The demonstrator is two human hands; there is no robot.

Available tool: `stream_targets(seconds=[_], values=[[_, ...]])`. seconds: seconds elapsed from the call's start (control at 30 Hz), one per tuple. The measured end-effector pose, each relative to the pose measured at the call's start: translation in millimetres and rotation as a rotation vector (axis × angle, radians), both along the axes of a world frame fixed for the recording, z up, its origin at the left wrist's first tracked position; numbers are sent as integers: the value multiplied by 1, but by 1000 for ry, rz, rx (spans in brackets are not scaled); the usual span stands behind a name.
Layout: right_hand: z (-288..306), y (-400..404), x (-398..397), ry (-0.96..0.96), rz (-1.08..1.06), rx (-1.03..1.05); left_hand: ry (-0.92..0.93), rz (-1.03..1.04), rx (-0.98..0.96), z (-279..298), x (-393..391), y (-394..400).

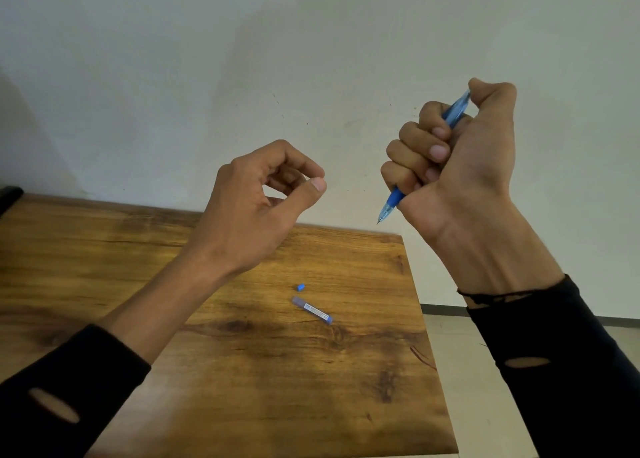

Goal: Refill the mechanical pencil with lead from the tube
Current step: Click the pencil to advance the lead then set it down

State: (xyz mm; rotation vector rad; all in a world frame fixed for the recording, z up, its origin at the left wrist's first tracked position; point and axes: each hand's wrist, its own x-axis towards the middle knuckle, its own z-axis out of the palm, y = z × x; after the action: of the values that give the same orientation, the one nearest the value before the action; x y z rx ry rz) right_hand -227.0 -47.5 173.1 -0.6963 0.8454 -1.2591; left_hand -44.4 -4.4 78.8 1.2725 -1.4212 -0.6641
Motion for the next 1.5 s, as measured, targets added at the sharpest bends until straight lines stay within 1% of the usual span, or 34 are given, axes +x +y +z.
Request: stream_targets(seconds=[0.5,0.63,0.7,0.73,0.87,0.97,1.03,1.17,1.27,1.43,1.5], values=[[-2,-2,-2,-23,-21,5,-13,-9,-4,0,1,0],[-6,-9,-3,19,-41,3,-5,-4,0,-3,0,1],[-13,-16,-5,123,-26,8,1,0,12,-6,0,0],[-18,-20,-7,206,-8,8,4,2,19,-7,0,0],[-57,-28,-12,696,-10,-11,11,5,40,-13,-1,-1],[-100,-32,-17,996,-46,2,18,2,51,-15,-1,-2],[-125,-32,-21,1209,-40,-35,15,-1,56,-16,-1,-3],[-157,-28,-23,1576,35,-148,1,1,60,-17,-2,-4],[-174,-22,-20,1712,57,-121,-5,-2,60,-19,-2,-5],[-183,-18,-14,1828,155,-75,-12,-11,66,-20,-4,-5],[-184,-18,-13,1839,177,-58,-10,-9,69,-21,-4,-6]])
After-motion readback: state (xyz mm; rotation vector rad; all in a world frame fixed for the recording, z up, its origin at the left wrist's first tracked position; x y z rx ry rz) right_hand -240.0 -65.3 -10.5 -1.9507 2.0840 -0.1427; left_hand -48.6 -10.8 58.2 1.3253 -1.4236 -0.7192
